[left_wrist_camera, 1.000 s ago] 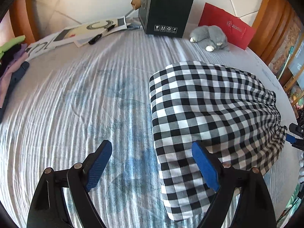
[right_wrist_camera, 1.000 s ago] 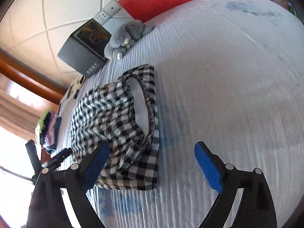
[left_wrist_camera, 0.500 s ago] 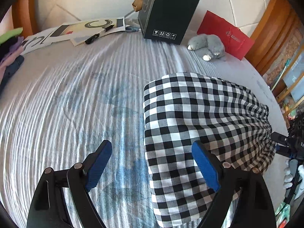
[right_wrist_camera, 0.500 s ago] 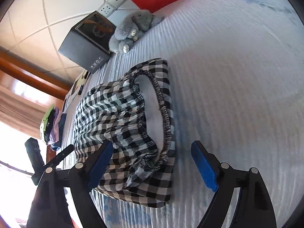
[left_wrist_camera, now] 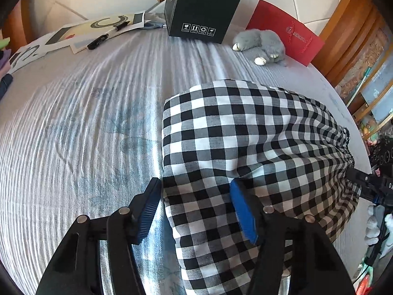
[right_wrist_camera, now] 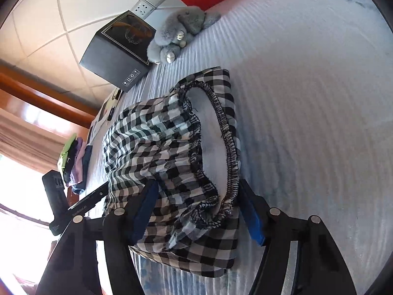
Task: Fold clothes
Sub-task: 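Grasp the folded edge with the left tool while the right tool grasps the elastic waistband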
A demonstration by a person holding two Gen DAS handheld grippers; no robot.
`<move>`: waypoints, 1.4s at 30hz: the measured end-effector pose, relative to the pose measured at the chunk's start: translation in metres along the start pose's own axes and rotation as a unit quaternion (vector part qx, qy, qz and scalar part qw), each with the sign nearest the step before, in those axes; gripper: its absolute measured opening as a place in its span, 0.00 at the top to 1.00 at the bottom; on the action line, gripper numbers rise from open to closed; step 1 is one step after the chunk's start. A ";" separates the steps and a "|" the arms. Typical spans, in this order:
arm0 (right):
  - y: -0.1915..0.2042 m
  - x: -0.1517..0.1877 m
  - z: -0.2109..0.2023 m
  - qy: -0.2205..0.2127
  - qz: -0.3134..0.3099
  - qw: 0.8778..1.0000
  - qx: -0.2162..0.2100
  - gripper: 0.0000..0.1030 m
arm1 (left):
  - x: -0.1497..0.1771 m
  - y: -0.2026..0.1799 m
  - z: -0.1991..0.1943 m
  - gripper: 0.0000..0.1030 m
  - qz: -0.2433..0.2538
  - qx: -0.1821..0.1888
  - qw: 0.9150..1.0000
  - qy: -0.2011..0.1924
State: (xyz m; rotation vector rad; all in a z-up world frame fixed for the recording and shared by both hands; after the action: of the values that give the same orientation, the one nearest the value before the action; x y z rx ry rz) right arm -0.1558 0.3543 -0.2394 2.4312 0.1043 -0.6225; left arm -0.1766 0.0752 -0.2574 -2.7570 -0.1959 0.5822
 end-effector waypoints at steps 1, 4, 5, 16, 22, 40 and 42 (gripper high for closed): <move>0.000 0.000 0.001 0.002 0.001 1.000 -0.005 0.37 | 0.000 -0.001 0.000 0.47 0.001 0.000 1.000 0.002; 0.001 0.000 0.004 0.010 0.003 1.000 -0.014 0.47 | 0.000 -0.002 -0.001 0.52 0.004 0.001 1.000 0.004; 0.001 0.000 0.005 0.013 0.002 1.000 -0.011 0.52 | 0.000 -0.003 -0.002 0.53 0.006 0.001 1.000 0.004; -0.006 0.000 0.006 0.010 0.012 0.999 -0.027 0.55 | -0.010 0.002 0.001 0.44 -0.007 0.038 0.999 0.013; -0.006 0.000 0.005 0.014 0.010 0.999 -0.030 0.55 | -0.018 -0.003 0.003 0.48 -0.005 0.060 0.998 0.018; 0.014 0.007 0.014 0.049 -0.042 0.997 -0.032 0.55 | -0.013 -0.007 0.009 0.60 0.045 0.012 0.998 0.030; 0.009 0.003 0.015 0.028 -0.026 0.999 -0.033 0.55 | -0.015 -0.003 0.009 0.53 0.043 0.006 0.999 0.023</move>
State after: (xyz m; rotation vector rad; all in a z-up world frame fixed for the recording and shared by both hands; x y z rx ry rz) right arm -0.1576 0.3377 -0.2459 2.3881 0.2077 -0.5651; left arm -0.1947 0.0775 -0.2586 -2.7747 -0.0632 0.5382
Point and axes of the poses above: each gripper's, at about its wrist camera, not at the fingertips, and z roughly the way its jaws point, y to its left, x to its underside, the point moved 6 cm from there along z, roughly the way its jaws point, and after that the axes turned 14 degrees about -z, right-handed, at the moved point
